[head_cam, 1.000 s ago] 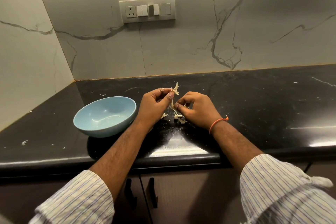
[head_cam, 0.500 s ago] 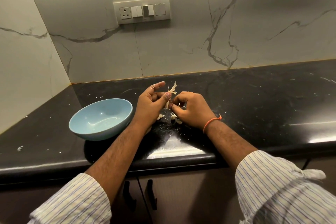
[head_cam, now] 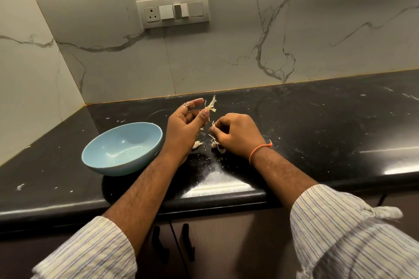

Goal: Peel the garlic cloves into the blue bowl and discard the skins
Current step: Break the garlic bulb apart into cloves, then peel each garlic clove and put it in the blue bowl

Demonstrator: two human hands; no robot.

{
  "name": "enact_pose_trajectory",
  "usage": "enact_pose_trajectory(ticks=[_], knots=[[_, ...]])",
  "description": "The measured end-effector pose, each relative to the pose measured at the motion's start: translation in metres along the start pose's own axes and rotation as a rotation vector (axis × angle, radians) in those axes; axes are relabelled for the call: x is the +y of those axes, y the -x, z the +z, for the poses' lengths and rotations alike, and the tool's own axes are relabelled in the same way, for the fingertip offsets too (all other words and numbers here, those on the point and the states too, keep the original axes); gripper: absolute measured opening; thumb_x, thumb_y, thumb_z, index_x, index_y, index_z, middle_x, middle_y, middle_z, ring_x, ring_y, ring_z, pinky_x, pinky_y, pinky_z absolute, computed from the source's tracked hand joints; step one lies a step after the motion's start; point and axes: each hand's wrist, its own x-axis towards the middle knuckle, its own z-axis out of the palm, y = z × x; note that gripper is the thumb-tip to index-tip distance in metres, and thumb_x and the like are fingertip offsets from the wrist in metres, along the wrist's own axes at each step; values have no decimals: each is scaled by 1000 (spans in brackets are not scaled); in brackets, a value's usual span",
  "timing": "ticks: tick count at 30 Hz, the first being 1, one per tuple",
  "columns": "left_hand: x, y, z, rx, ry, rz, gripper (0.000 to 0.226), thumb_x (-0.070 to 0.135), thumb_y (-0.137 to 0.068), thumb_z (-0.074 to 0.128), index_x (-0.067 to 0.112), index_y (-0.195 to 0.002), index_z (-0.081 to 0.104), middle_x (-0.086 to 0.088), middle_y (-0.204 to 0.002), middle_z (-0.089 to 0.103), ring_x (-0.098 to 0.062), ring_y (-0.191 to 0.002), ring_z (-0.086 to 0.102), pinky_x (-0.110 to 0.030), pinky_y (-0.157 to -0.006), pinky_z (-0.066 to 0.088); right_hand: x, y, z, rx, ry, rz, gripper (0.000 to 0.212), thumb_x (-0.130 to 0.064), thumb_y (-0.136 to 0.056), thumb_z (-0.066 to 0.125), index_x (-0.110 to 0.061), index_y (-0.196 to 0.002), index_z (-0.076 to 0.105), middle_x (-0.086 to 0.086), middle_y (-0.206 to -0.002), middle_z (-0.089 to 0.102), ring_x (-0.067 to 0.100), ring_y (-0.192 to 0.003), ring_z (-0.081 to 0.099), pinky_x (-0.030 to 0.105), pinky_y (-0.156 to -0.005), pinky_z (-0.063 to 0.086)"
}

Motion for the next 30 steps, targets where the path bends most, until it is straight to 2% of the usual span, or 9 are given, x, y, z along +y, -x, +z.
enact_pose_trajectory(ticks=[3,8,12,15,19,22,25,27,30], knots=[[0,-2,-1,42,6,17,31,12,-97,75,18,-128,69,-1,-106,82,-14,-102,78,-29,-91,62,1,-1,0,7,36,26,18,-38,-95,74,-21,-95,81,-10,-88,69,11,-83,65,32,-81,56],[-12,-15,-7,164,-572,163,24,27,-93,81,23,-116,79,7,-95,81,-3,-86,76,-31,-85,63,4,-3,0,159,36,71,18,-37,-93,74,-21,-88,81,-5,-84,69,14,-77,62,29,-73,48],[-9,-36,-6,49,-946,139,18,25,-99,72,19,-112,82,0,-105,82,-15,-95,74,-38,-91,60,5,-3,2,150,50,67,18,-37,-94,74,-22,-88,80,-7,-83,67,13,-77,59,26,-72,43],[-5,-51,-2,-12,-1097,46,21,16,-102,63,17,-114,81,-4,-112,80,-23,-103,73,-40,-96,59,6,-3,2,146,47,63,18,-38,-95,73,-22,-90,80,-8,-84,67,13,-78,59,28,-73,47],[1,-59,0,-24,-1198,-5,27,8,-97,66,15,-120,77,-7,-117,77,-26,-109,72,-40,-97,57,7,-4,2,192,13,75,17,-37,-94,73,-22,-92,81,-4,-88,72,17,-83,65,32,-77,52],[10,-57,0,-28,-1267,55,21,20,-99,68,15,-118,76,-6,-114,73,-23,-101,67,-36,-87,53,7,-5,-3,272,-15,101,17,-35,-94,73,-20,-91,81,-3,-87,72,16,-80,65,30,-76,51],[13,-56,2,-198,-1247,-105,20,27,-102,65,13,-108,78,-4,-102,76,-17,-88,66,-30,-75,46,7,-6,-6,361,-53,125,17,-33,-96,72,-18,-92,80,-5,-86,70,13,-78,61,26,-73,44],[10,-57,1,-312,-1231,-226,20,24,-102,65,14,-109,80,-3,-107,77,-17,-92,67,-29,-77,48,8,-5,-7,396,-68,140,18,-32,-97,71,-18,-92,79,-6,-87,68,11,-77,59,23,-73,41],[5,-61,0,-314,-1216,-271,25,16,-102,63,17,-122,78,-3,-123,75,-19,-108,68,-31,-93,53,9,-4,-8,399,-87,153,18,-30,-100,68,-15,-95,78,-2,-92,71,13,-81,62,26,-74,46]])
